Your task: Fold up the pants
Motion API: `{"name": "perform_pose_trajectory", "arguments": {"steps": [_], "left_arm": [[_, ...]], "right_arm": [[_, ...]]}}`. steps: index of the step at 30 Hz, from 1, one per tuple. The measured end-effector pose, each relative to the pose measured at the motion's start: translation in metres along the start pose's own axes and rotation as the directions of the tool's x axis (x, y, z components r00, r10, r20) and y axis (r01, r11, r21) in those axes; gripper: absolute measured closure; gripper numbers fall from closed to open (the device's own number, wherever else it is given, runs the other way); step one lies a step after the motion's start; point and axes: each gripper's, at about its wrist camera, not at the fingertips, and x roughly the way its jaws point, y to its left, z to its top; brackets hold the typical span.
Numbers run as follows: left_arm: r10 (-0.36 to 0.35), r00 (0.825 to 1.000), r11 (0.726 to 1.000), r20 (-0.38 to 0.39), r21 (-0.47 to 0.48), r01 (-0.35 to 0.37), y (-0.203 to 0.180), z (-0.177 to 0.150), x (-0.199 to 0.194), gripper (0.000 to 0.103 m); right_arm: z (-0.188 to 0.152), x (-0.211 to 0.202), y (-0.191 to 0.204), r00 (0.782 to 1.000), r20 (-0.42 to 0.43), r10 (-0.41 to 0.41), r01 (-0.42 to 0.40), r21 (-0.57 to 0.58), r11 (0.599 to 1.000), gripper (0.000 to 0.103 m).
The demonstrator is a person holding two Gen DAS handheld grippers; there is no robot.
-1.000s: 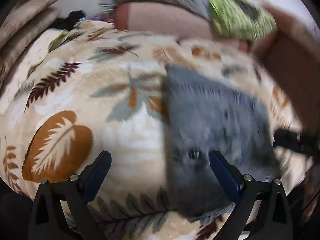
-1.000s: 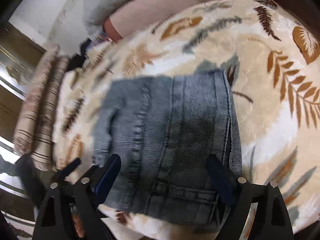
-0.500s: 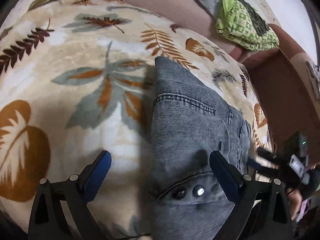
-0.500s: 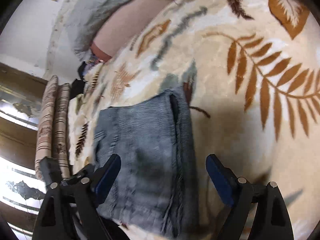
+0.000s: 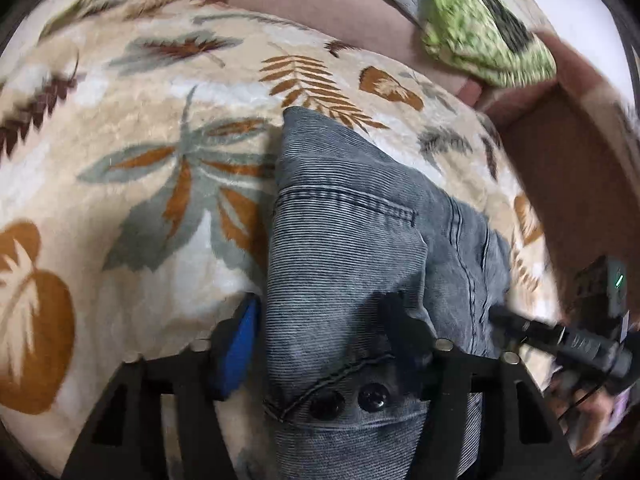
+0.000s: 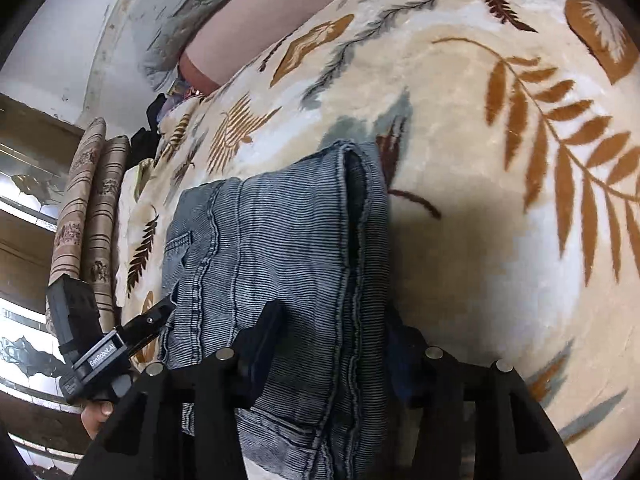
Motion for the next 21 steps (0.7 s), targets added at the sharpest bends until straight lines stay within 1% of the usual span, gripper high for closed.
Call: {"name": "perform_pose_trajectory", "arguments": {"steps": [1, 2, 3, 5, 9, 11, 13, 15, 18, 21], "left_arm": [[0.025, 1.0, 0.999, 0.01, 0.025, -0.025, -0.004, 0.0, -0.002, 0.065], [0.031, 0.999, 0.999, 0.016, 0.043, -0.032, -0.006, 0.0, -0.004, 0.075], [0.031, 0.999, 0.998, 0.018, 0.052, -0.032, -0.006, 0.001, -0.006, 0.082], [0.025, 0.999, 0.998, 0.028, 0.064, -0.027, -0.008, 0.002, -0.012, 0.085], [0.039, 0.995, 0.989, 0.093, 0.142, -0.052, -0.025, 0.005, -0.03, 0.087], [0.046, 0.988, 0.98, 0.148, 0.184, -0.073, -0.035, 0.01, -0.044, 0.087], [0.052, 0.974, 0.97, 0.222, 0.22, -0.102, -0.042, 0.019, -0.062, 0.087], [0.061, 0.955, 0.961, 0.291, 0.241, -0.135, -0.044, 0.034, -0.079, 0.087], [0.07, 0.935, 0.959, 0.347, 0.236, -0.159, -0.041, 0.061, -0.092, 0.087], [0.081, 0.918, 0.959, 0.389, 0.219, -0.178, -0.033, 0.082, -0.093, 0.087]], "right_arm": [[0.0, -0.001, 0.0, 1.0, 0.001, 0.001, -0.001, 0.003, 1.0, 0.077], [-0.001, -0.004, 0.001, 1.0, 0.008, -0.009, 0.009, -0.001, 1.0, 0.081], [-0.002, -0.008, 0.001, 1.0, 0.015, -0.013, 0.013, -0.007, 1.0, 0.085], [-0.002, -0.014, 0.007, 1.0, 0.028, -0.014, 0.015, -0.018, 1.0, 0.088], [0.002, -0.03, 0.033, 0.998, 0.065, -0.014, 0.019, -0.08, 0.997, 0.09], [0.004, -0.039, 0.046, 0.996, 0.092, -0.015, 0.025, -0.112, 0.993, 0.09], [0.01, -0.049, 0.062, 0.991, 0.135, -0.006, 0.025, -0.143, 0.989, 0.09], [0.021, -0.058, 0.075, 0.985, 0.174, 0.014, 0.015, -0.165, 0.986, 0.09], [0.041, -0.066, 0.097, 0.973, 0.225, 0.047, -0.001, -0.201, 0.98, 0.09], [0.063, -0.063, 0.12, 0.961, 0.272, 0.055, 0.016, -0.251, 0.968, 0.09]]}}
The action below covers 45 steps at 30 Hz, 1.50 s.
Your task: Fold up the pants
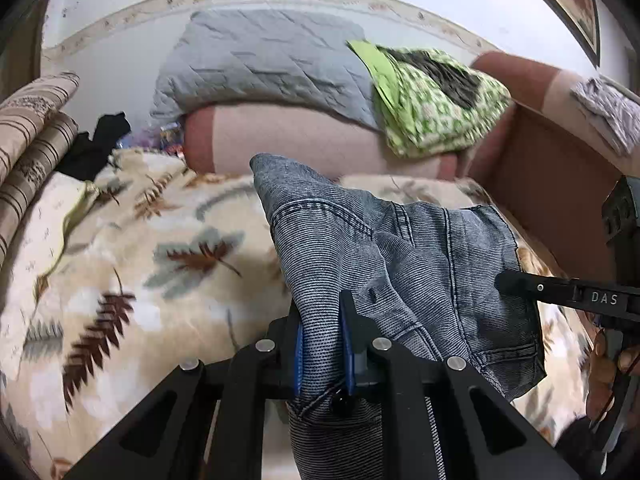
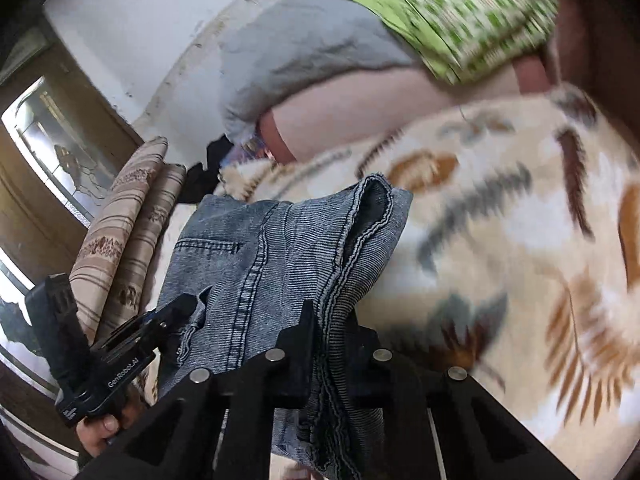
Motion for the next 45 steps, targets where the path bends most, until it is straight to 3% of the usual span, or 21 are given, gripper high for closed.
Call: {"name": "perform_pose_trajectory", "arguments": {"steps": [4, 5, 6, 8, 9, 10, 15, 17, 19, 21, 22, 23, 24, 27, 31, 37, 39, 40, 41, 42, 45], "left_arm": [[0.031, 1.0, 0.999, 0.006, -0.032, -0.031, 0.019, -0.001, 0.025, 0.084], [0.062, 0.997, 0.997, -0.037, -0.039, -0.064, 0.026, -0.007, 0.044, 0.079], [0.087, 0.993, 0.995, -0.075, -0.04, -0.09, 0.028, -0.014, 0.057, 0.063], [0.154, 0.972, 0.986, -0.177, -0.032, -0.162, 0.037, -0.033, 0.089, 0.043], [0.184, 0.955, 0.981, -0.231, -0.016, -0.193, 0.041, -0.043, 0.099, 0.042], [0.181, 0.95, 0.981, -0.256, -0.019, -0.192, 0.044, -0.052, 0.099, 0.042], [0.213, 0.971, 0.975, -0.104, -0.048, -0.219, 0.04, -0.055, 0.037, 0.022], [0.213, 0.976, 0.975, -0.053, -0.05, -0.216, 0.036, -0.057, 0.023, 0.013], [0.245, 0.963, 0.969, -0.111, -0.015, -0.248, 0.032, -0.066, 0.039, 0.012], [0.272, 0.929, 0.962, -0.251, 0.051, -0.268, 0.029, -0.085, 0.073, 0.01], [0.257, 0.939, 0.966, -0.228, 0.019, -0.26, 0.032, -0.089, 0.071, 0.01], [0.243, 0.945, 0.968, -0.217, -0.012, -0.251, 0.035, -0.088, 0.066, 0.01], [0.237, 0.946, 0.969, -0.219, -0.02, -0.247, 0.037, -0.086, 0.063, 0.011], [0.22, 0.949, 0.972, -0.227, -0.025, -0.232, 0.041, -0.084, 0.067, 0.011], [0.191, 0.957, 0.976, -0.218, -0.057, -0.208, 0.044, -0.086, 0.065, 0.011], [0.148, 0.963, 0.981, -0.224, -0.088, -0.171, 0.049, -0.087, 0.064, 0.01], [0.143, 0.965, 0.983, -0.219, -0.083, -0.164, 0.05, -0.087, 0.065, 0.01], [0.136, 0.966, 0.984, -0.222, -0.086, -0.158, 0.05, -0.088, 0.065, 0.01], [0.135, 0.965, 0.984, -0.224, -0.086, -0.157, 0.051, -0.088, 0.066, 0.01], [0.129, 0.967, 0.984, -0.22, -0.092, -0.152, 0.052, -0.088, 0.065, 0.01], [0.118, 0.967, 0.983, -0.226, -0.115, -0.147, 0.055, -0.088, 0.065, 0.01]], "right_arm": [[0.014, 0.035, 0.003, 1.0, 0.009, 0.004, -0.004, -0.012, 1.0, 0.09], [0.013, 0.052, -0.005, 1.0, -0.02, 0.014, -0.014, 0.018, 1.0, 0.09], [0.01, 0.069, -0.011, 0.999, -0.051, 0.012, -0.01, 0.045, 0.999, 0.089], [-0.001, 0.102, -0.025, 0.99, -0.134, -0.048, 0.057, 0.064, 0.996, 0.086], [-0.01, 0.12, -0.032, 0.974, -0.196, -0.112, 0.125, 0.055, 0.991, 0.083], [-0.019, 0.13, -0.038, 0.957, -0.227, -0.183, 0.196, 0.037, 0.98, 0.079], [-0.022, 0.084, -0.014, 0.971, -0.09, -0.221, 0.219, -0.037, 0.975, 0.077], [-0.027, 0.067, 0.007, 0.979, -0.04, -0.2, 0.196, -0.091, 0.976, 0.066], [-0.04, 0.065, 0.019, 0.982, -0.029, -0.186, 0.18, -0.144, 0.973, 0.031], [-0.058, 0.09, 0.017, 0.961, -0.097, -0.26, 0.234, -0.217, 0.948, 0.029], [-0.07, 0.113, 0.007, 0.925, -0.189, -0.329, 0.282, -0.239, 0.929, 0.029], [-0.078, 0.124, -0.008, 0.912, -0.255, -0.321, 0.276, -0.195, 0.941, 0.029], [-0.076, 0.115, -0.011, 0.933, -0.214, -0.29, 0.262, -0.152, 0.953, 0.029], [-0.061, 0.096, 0.0, 0.932, -0.172, -0.32, 0.291, -0.175, 0.94, 0.029], [-0.023, 0.081, 0.023, 0.95, -0.07, -0.305, 0.286, -0.203, 0.937, 0.026], [0.024, 0.132, 0.031, 0.925, -0.04, -0.377, 0.361, -0.21, 0.909, 0.023], [0.026, 0.169, 0.018, 0.888, -0.084, -0.453, 0.425, -0.232, 0.875, 0.015], [0.021, 0.19, 0.005, 0.853, -0.171, -0.493, 0.448, -0.243, 0.86, 0.015], [0.017, 0.207, -0.007, 0.842, -0.245, -0.481, 0.43, -0.235, 0.872, 0.013], [0.015, 0.204, -0.015, 0.86, -0.228, -0.457, 0.424, -0.179, 0.888, 0.006], [0.015, 0.184, -0.012, 0.869, -0.203, -0.451, 0.423, -0.165, 0.891, 0.006]]}}
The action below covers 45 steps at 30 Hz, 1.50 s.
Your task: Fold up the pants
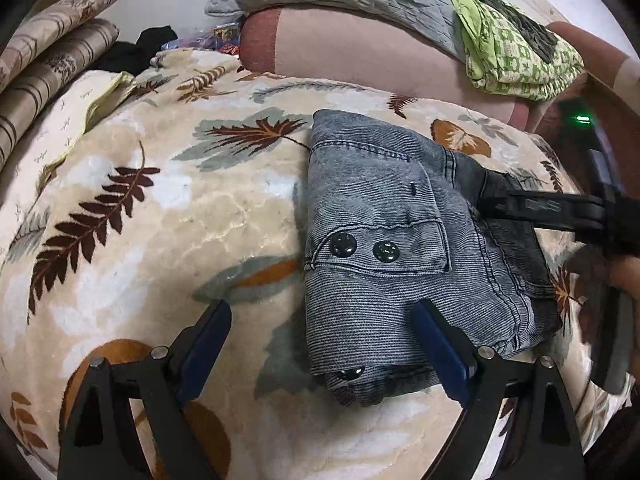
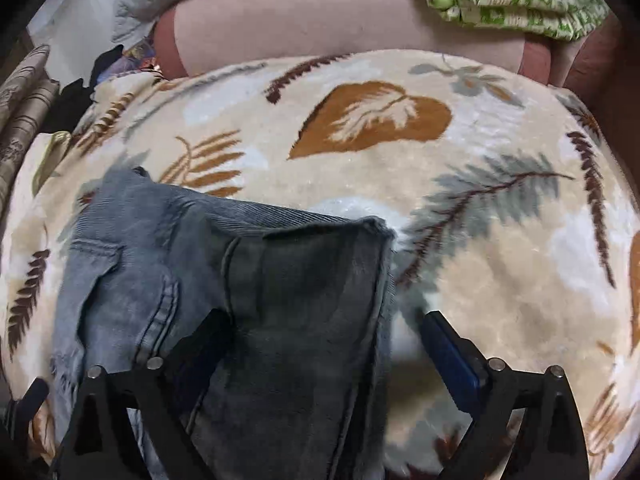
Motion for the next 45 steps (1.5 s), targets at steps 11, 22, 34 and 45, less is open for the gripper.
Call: {"name": "perform_pose_trajectory", "arguments": {"steps": [11, 22, 34, 45], "left_arm": [[0.044, 0.999, 0.999, 0.012, 0.0, -0.044, -0.006, 0.0, -0.009, 0.01], [0.078, 0.994, 0.997, 0.075, -0.011, -0.077, -0.024, -0.024, -0.082, 0.01], [0.146, 0.986, 0.989, 0.077, 0.02, -0.148, -0.053, -0.036, -0.091, 0.01], [0.155, 0.986, 0.987, 0.065, 0.024, -0.157, -0.06, -0.038, -0.085, 0.01]], "right_arm": [[-0.101, -0.039, 0.025, 0.999, -0.029, -0.021, 0.014, -0.216, 0.976, 0.002], [-0.135, -0.151, -0.014, 0.956, 0.263, 0.131, -0.116, -0.071, 0.991, 0.0], [-0.181, -0.175, -0.025, 0.87, 0.48, 0.117, -0.044, -0.16, 0.986, 0.0], [-0.187, -0.157, -0.027, 0.896, 0.43, 0.107, -0.038, -0.167, 0.985, 0.0]]}}
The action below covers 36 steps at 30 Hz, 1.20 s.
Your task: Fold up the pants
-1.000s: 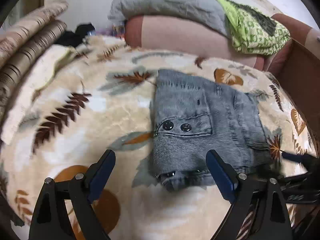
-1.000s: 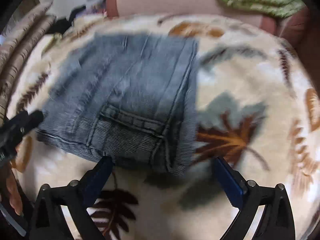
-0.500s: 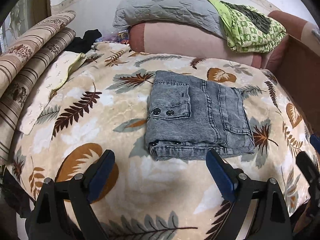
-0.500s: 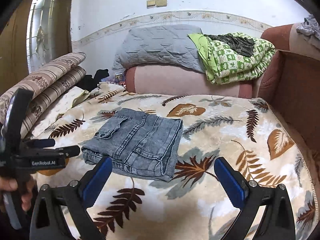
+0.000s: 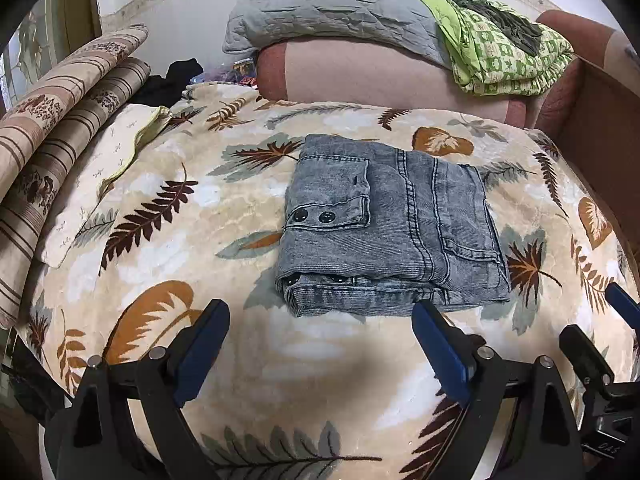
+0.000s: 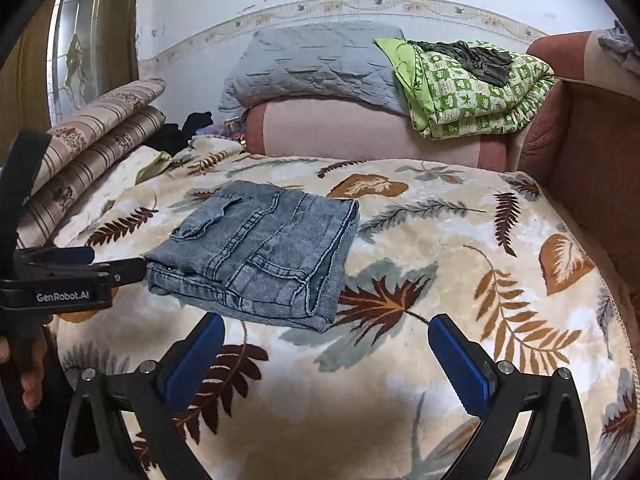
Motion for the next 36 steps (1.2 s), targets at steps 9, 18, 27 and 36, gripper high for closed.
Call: {"name": "perform_pose_trajectory", "arguments": {"steps": [9, 18, 27, 36], "left_arm": [[0.013, 1.0, 1.0, 0.023, -0.003, -0.013, 0.005, -0.001, -0.005, 0.01], [-0.037, 0.998, 0.999, 0.045, -0.001, 0.037, 0.008, 0.003, -0.014, 0.01], [-0.148, 0.988, 0.988, 0.039, -0.046, 0.149, 0.016, 0.012, -0.015, 0.004], [-0.193, 0.981, 0.98, 0.025, -0.035, 0.194, 0.015, 0.028, 0.0, 0.0]], "right_arm": [[0.0, 0.004, 0.013, 1.0, -0.009, -0.017, 0.017, -0.051, 0.999, 0.0], [0.018, 0.0, 0.03, 0.998, -0.04, -0.054, 0.048, -0.14, 0.989, 0.0], [0.037, 0.012, 0.034, 0.988, -0.129, -0.087, 0.067, -0.15, 0.986, 0.0], [0.045, 0.034, 0.027, 0.971, -0.223, -0.09, 0.076, -0.069, 0.995, 0.0]]}}
